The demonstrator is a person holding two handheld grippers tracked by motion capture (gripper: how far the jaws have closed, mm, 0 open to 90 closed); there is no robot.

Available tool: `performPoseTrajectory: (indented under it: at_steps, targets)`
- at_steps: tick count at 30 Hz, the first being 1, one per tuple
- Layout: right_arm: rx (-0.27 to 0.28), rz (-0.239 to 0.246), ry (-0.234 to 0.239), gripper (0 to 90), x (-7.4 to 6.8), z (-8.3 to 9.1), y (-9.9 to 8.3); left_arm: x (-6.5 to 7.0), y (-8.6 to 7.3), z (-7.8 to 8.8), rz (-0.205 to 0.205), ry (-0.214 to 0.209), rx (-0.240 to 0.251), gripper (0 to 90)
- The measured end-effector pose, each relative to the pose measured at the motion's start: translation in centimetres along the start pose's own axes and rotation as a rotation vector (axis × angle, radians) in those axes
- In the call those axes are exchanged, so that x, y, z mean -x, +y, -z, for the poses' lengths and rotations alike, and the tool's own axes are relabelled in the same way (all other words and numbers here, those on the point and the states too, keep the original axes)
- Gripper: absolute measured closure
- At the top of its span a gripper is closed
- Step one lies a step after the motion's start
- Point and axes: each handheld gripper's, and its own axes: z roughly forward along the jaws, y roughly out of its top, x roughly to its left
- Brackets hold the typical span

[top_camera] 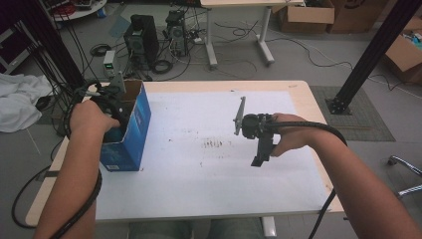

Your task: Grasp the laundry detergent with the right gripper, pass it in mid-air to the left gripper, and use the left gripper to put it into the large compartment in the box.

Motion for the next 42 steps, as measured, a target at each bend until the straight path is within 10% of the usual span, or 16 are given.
performPoseTrajectory:
  at_steps: [42]
  targets:
    - [0.016, 0.008, 0.001, 0.0, -0.2, 0.2, 0.5, 0.4, -0.9, 3.3, 0.006, 0.029, 0.055, 29.1]
